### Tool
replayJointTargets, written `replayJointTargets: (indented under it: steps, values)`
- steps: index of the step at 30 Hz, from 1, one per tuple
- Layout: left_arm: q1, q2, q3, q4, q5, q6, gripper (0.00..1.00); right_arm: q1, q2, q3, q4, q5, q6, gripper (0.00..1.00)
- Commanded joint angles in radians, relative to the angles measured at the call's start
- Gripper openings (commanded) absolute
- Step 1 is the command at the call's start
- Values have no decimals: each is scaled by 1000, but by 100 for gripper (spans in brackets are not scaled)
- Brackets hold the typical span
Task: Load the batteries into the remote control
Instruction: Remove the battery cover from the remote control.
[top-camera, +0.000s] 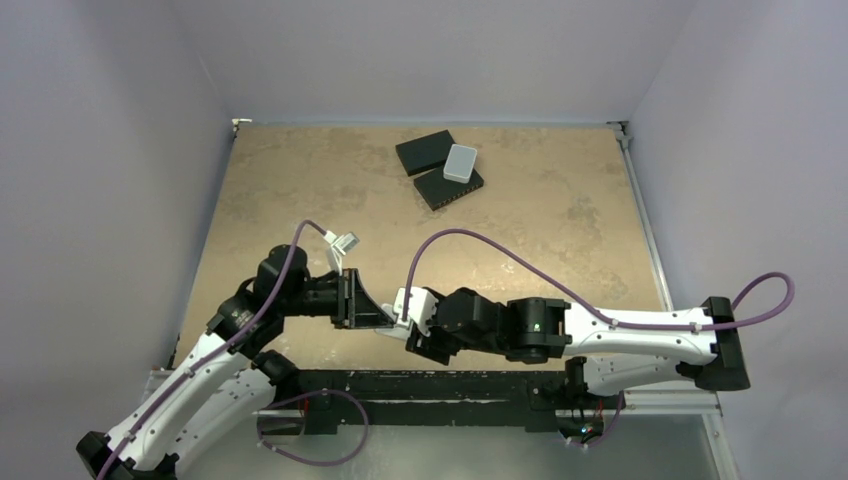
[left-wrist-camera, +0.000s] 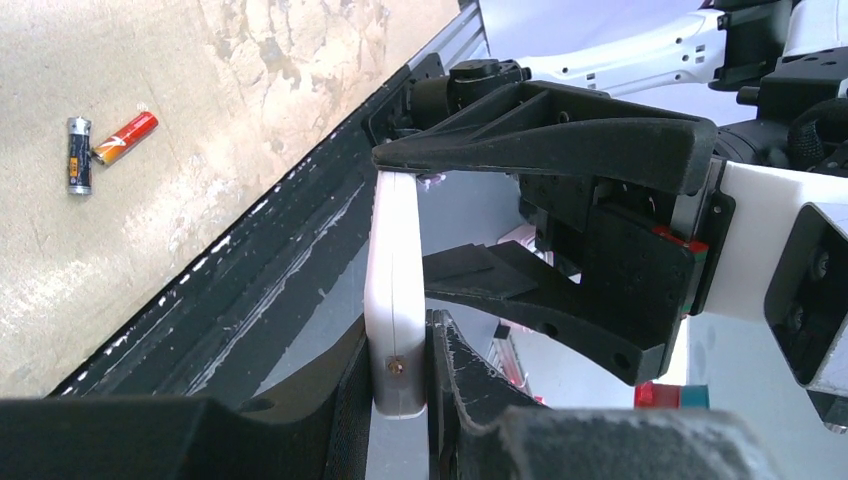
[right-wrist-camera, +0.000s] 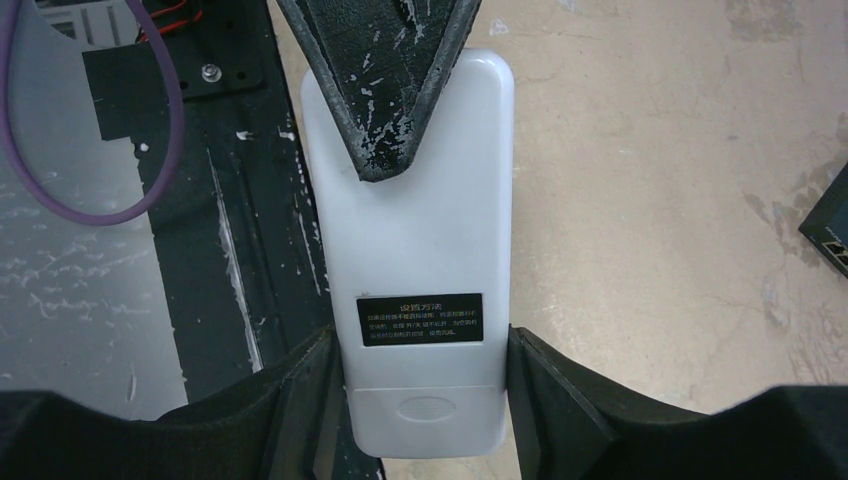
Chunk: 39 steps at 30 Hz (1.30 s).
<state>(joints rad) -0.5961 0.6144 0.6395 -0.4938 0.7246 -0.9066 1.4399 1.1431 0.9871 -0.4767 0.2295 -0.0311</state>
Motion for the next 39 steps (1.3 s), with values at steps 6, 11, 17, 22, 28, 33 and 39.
replayJointTargets:
  steps: [6, 11, 17, 22, 28, 33, 39]
  values:
    - [1, -36, 2, 46, -42, 10, 0, 4, -111, 48, -3, 24, 68, 40]
    - [1, -60, -3, 52, -85, 5, 0, 4, -169, 35, -4, 4, 123, 54]
    - [1, -101, 0, 70, -119, -2, 0, 4, -248, -8, 24, 64, 191, 68]
    - [1, -134, 9, 77, -150, -11, 0, 4, -299, -35, 38, 108, 257, 81]
    - [1, -165, 18, 96, -170, -21, 0, 4, -310, -42, 15, 236, 415, 87]
    - [2, -197, 20, 110, -196, -33, 0, 4, -330, -17, -52, 348, 605, 87]
    - [2, -229, 0, 151, -215, -63, 0, 1, -405, -40, -45, 376, 815, 83]
